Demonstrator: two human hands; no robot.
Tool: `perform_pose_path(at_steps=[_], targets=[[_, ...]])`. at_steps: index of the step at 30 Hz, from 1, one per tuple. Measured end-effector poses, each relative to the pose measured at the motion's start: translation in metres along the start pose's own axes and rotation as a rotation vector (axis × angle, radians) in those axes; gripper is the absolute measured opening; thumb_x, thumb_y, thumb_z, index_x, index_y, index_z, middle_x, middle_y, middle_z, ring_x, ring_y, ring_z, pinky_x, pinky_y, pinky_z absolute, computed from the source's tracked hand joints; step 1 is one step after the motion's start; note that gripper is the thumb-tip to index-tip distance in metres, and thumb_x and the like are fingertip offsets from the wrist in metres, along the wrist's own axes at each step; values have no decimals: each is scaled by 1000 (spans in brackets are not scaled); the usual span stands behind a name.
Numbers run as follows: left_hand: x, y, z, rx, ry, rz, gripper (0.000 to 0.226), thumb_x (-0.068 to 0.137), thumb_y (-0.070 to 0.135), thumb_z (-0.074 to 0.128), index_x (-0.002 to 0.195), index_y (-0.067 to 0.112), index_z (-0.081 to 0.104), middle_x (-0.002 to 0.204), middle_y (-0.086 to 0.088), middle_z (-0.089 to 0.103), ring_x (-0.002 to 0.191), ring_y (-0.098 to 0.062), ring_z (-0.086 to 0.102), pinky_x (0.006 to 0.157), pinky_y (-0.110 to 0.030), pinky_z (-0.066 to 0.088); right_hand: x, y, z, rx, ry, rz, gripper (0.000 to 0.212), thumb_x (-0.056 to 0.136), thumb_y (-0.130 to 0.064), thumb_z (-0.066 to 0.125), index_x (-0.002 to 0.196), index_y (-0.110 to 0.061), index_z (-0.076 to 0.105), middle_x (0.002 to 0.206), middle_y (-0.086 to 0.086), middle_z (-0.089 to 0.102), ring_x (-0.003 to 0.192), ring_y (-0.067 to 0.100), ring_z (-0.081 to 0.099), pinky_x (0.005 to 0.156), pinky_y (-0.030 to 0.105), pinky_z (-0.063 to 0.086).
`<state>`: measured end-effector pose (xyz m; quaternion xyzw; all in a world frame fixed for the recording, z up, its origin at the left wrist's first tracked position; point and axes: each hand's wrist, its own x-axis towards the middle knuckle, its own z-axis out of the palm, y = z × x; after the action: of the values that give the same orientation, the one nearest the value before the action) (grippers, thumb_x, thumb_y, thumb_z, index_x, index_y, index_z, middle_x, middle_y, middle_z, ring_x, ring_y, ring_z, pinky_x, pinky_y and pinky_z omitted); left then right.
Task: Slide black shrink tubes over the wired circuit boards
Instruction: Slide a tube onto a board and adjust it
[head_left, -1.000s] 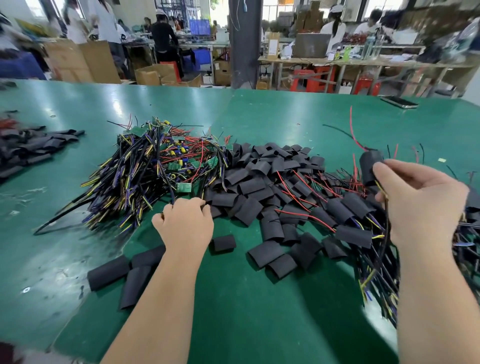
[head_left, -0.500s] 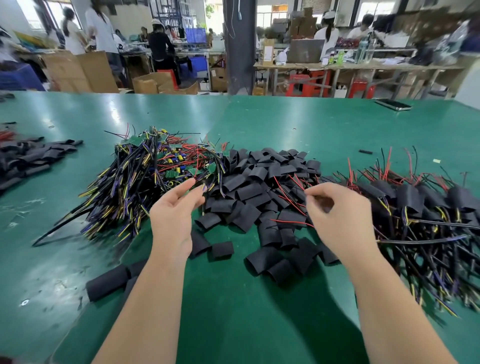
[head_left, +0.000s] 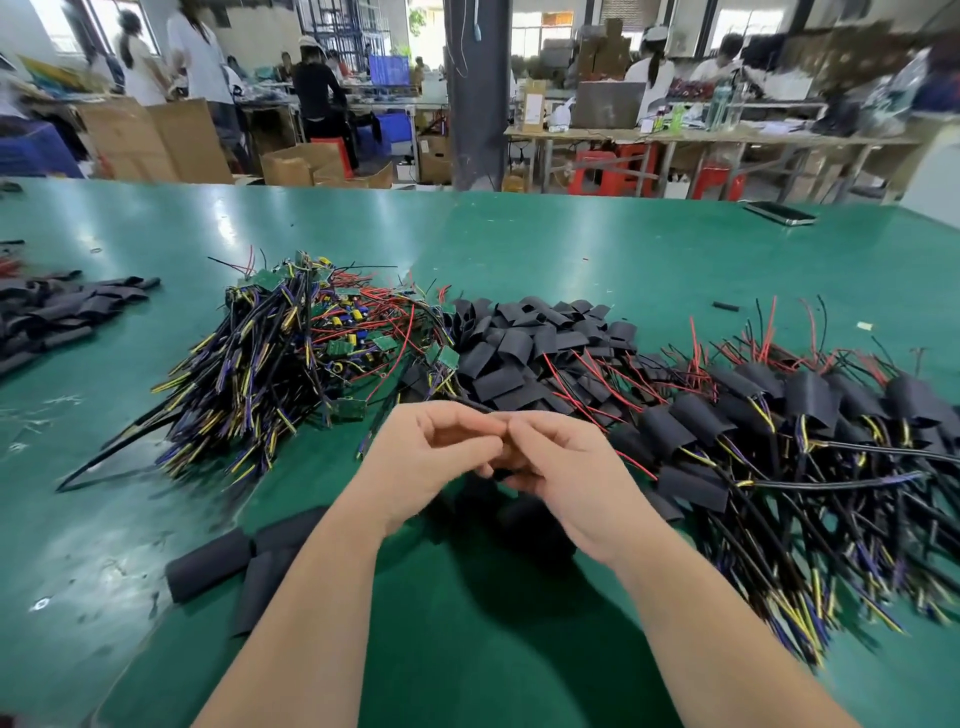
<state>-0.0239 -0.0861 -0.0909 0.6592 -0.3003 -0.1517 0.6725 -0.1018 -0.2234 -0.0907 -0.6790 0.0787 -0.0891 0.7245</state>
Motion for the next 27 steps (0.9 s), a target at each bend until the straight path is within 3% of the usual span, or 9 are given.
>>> perform_pose_path(at_steps=[3, 5, 8, 10, 12, 15, 19, 24, 27], targets=[[0, 0, 3, 250, 239, 69, 13, 88, 2, 62, 82, 10, 72, 69, 1, 73, 58, -8, 65, 59, -20, 52, 4, 3, -8, -247, 118, -10, 27, 98, -8, 47, 96, -21, 70, 90, 2, 73, 77, 15, 69, 64, 26, 51], [-1, 6, 2, 472, 383, 116, 12, 89, 12, 63, 82, 17, 72, 71, 8, 72, 63, -1, 64, 66, -21, 51, 5, 6, -12, -484, 143, -50, 24, 97, -10, 50, 100, -24, 70, 92, -4, 72, 78, 13, 68, 74, 28, 54], [-6, 27, -14, 790, 453, 122, 14, 89, 25, 60, 99, 27, 70, 95, 13, 70, 82, 3, 61, 77, -20, 48, 3, 10, -11, -713, 135, -143, 20, 94, -16, 55, 104, -25, 70, 77, -14, 64, 73, -1, 58, 70, 13, 42], [-16, 39, -35, 1029, 528, -35, 30, 86, 41, 58, 115, 34, 63, 119, 8, 63, 110, -13, 58, 94, -34, 42, 2, 10, -11, -748, 151, -184, 19, 92, -15, 57, 99, -26, 70, 57, -15, 52, 59, -2, 49, 58, 8, 35], [-38, 43, -57, 1229, 616, -335, 48, 83, 59, 52, 127, 39, 53, 138, 1, 51, 127, -26, 46, 103, -44, 32, 2, 10, -11, -768, 144, -185, 21, 90, -13, 57, 100, -26, 70, 62, -14, 55, 61, -2, 50, 58, 6, 36], [-77, 32, -74, 1172, 719, -725, 69, 82, 72, 40, 141, 35, 39, 151, -10, 31, 137, -34, 27, 110, -48, 20, 1, 8, -12, -788, 134, -186, 24, 89, -12, 57, 105, -25, 70, 85, -15, 66, 76, -4, 56, 66, 2, 38], [-95, 5, -62, 1004, 708, -934, 79, 84, 76, 30, 146, 28, 31, 156, -15, 18, 142, -36, 13, 114, -51, 11, 0, 9, -11, -790, 122, -181, 25, 90, -10, 57, 106, -23, 70, 85, -21, 62, 75, -10, 54, 68, 1, 37], [-75, -6, -34, 953, 631, -800, 80, 89, 69, 28, 152, 20, 17, 158, -20, 7, 145, -36, 4, 117, -46, 3, 0, 10, -11, -808, 116, -171, 26, 91, -11, 56, 109, -25, 69, 90, -20, 62, 79, -8, 54, 70, -1, 36], [-54, -4, -16, 866, 454, -662, 78, 93, 63, 27, 154, 19, 6, 160, -15, 0, 147, -30, -2, 117, -46, 1, 0, 9, -11, -820, 117, -175, 27, 90, -12, 57, 108, -26, 70, 93, -18, 64, 84, -4, 57, 72, -2, 37]])
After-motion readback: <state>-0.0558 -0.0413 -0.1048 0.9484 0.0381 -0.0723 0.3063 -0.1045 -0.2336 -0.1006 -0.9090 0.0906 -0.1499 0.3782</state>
